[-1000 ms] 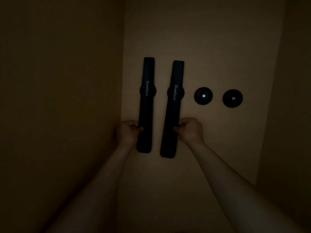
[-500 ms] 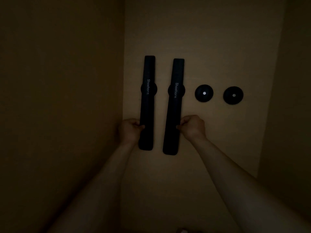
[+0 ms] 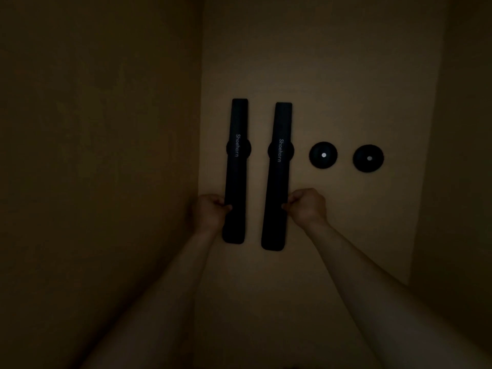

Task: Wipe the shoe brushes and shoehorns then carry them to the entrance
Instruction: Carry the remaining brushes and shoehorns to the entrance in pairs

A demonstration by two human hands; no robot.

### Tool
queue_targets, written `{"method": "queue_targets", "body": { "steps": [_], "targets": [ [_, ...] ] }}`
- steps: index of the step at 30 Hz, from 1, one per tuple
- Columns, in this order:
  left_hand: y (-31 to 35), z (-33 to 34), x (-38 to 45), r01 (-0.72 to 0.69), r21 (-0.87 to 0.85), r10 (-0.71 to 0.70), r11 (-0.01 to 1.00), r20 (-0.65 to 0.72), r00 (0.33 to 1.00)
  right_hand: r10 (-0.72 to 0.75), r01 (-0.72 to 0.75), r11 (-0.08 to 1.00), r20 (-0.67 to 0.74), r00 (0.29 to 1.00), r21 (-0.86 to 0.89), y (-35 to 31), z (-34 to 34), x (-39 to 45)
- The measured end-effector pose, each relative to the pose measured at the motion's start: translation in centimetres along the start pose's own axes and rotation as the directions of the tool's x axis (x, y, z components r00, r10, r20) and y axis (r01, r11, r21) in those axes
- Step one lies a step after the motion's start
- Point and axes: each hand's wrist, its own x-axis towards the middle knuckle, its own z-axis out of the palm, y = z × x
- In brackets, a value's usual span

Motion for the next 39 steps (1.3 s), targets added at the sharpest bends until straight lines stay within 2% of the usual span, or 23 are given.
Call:
{"method": "queue_targets", "body": {
  "steps": [7,10,14,19,24,29,33,39],
  "targets": [
    [0.7,-0.9,-0.7,-0.042,0.091,0.039,0.995,0.034,0.999,0.019,-0.019,1.0,0.005,1.0,0.004,0.0,-0.5,-0.4],
    [1.5,-1.3,-1.6,-0.09,0.196,0.083,0.976,0.044,0.996,0.033,-0.033,0.999,0.001,0.999,-0.014,0.1,-1.1,-0.8],
    [3.4,-1.6,-3.5,-0.23,0.401,0.26,0.887,-0.022,0.965,0.076,-0.076,0.996,-0.006,0.997,-0.046,0.3,-2.5,-1.8],
    [6.2,-1.8,-5.7,-0.403,0.427,0.435,0.809,0.026,0.9,0.054,-0.058,0.991,-0.034,0.998,-0.122,0.0,-4.6,-4.3],
    [7.4,-1.6,-8.8,-0.454,0.48,0.439,0.751,0.151,0.886,0.043,-0.045,0.971,-0.014,0.999,-0.233,-0.2,-6.6,-8.1],
    [6.8,-1.3,-12.2,-0.464,0.456,0.378,0.76,0.272,0.885,0.064,-0.056,0.939,0.013,0.998,-0.339,0.3,-8.9,-12.4],
    [6.5,-2.0,-15.5,-0.476,0.448,0.333,0.756,0.362,0.87,0.117,-0.093,0.935,0.052,0.992,-0.342,0.6,-10.5,-15.7],
    [6.0,-4.9,-20.5,-0.478,0.48,0.276,0.736,0.432,0.859,0.113,-0.076,0.945,0.098,0.989,-0.319,0.5,-12.1,-21.3]
  ]
}}
